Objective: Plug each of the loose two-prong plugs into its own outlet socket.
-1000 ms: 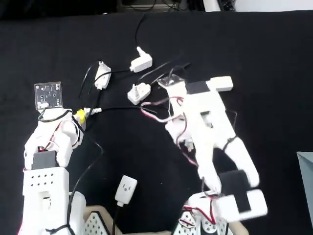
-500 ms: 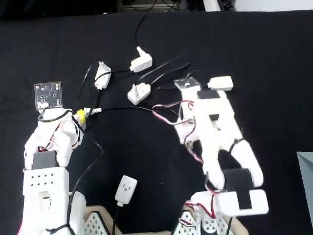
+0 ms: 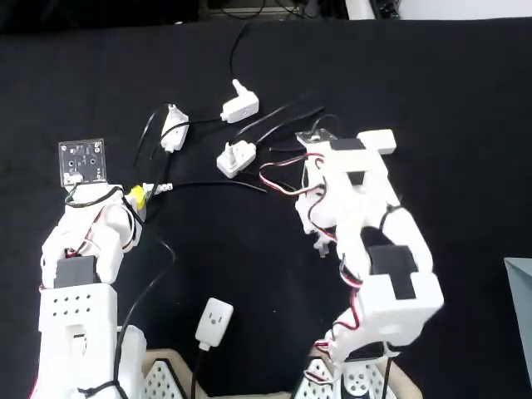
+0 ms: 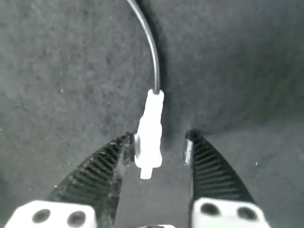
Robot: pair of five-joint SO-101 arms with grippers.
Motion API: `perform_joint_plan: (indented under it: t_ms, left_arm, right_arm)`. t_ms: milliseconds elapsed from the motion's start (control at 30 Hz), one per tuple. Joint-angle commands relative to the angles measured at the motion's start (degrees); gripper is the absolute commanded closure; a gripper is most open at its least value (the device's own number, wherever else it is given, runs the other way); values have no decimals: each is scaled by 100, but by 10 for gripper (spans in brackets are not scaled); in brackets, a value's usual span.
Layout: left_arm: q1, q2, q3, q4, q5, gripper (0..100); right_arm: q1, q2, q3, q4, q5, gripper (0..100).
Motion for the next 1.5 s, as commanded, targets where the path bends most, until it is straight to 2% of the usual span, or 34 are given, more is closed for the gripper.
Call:
perform_joint_plan:
  t_ms: [0, 267, 333, 433, 567, 833, 1000, 1100, 1367, 1467]
  left_arm:
    - [-4, -35, -40, -123, -53, 807]
    - [-4, -35, -40, -123, -53, 806]
    - [-4, -35, -40, -123, -53, 806]
    - [-4, -35, -40, -123, -53, 806]
    - [-4, -35, -40, -123, -53, 806]
    - [-4, -35, -40, -123, -53, 806]
    - [-4, -35, -40, -123, -53, 807]
    - [-4, -35, -40, -123, -53, 807]
    - [13, -35, -84, -123, -18, 809]
    - [330, -35, -48, -290, -9, 809]
  right_arm:
    - [88, 154, -312, -9, -70, 822]
    - [-18, 233, -303, 0, -229, 825]
    - [-9, 233, -312, 0, -211, 868]
    - [-9, 215, -321, 0, -185, 985]
    - [-9, 40, -312, 44, -176, 987]
    - [-9, -2044, -295, 659, -176, 987]
    - [-26, -3495, -189, 695, -176, 987]
    - [-360, -4277, 84, 615, -176, 987]
    - [-1459, -6378, 1525, -774, -176, 987]
    - [-1688, -7037, 2325, -1679, -176, 987]
